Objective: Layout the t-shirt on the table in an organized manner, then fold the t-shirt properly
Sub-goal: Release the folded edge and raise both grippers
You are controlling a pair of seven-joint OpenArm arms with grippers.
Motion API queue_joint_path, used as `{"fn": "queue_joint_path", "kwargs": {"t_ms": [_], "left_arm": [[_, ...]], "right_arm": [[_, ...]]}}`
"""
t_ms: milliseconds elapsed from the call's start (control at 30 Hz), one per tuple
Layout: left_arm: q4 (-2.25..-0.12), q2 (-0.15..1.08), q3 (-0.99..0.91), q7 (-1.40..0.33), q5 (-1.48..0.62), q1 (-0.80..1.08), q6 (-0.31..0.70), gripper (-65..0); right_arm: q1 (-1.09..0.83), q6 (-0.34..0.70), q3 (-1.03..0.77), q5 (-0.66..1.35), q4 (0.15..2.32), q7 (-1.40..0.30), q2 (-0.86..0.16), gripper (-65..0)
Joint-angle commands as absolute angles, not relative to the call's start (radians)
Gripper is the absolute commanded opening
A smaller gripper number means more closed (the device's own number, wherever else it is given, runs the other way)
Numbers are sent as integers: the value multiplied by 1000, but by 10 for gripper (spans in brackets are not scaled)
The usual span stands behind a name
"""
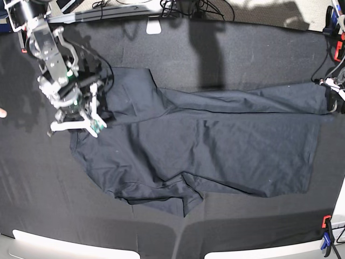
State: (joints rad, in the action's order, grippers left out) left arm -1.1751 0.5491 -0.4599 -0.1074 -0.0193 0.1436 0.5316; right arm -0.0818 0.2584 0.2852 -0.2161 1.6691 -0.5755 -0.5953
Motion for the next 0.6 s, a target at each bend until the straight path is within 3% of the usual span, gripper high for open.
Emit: {"fn": "queue_joint_path", "kwargs": {"t_ms": [0,267,567], "left_arm": [[-1193,587,-469,-94,-27,136,527,-413],[-1414,628,-469,-134,-88,297,535,-420],[-1784,487,-469,-142,-106,485,535,-420]], "right_arm": [[-67,247,275,-227,1694,-564,-610,-453],[-126,246,274,-223,1866,-630,-682,-453],[-400,247,202,-224,2123,-673,-721,-453]]}}
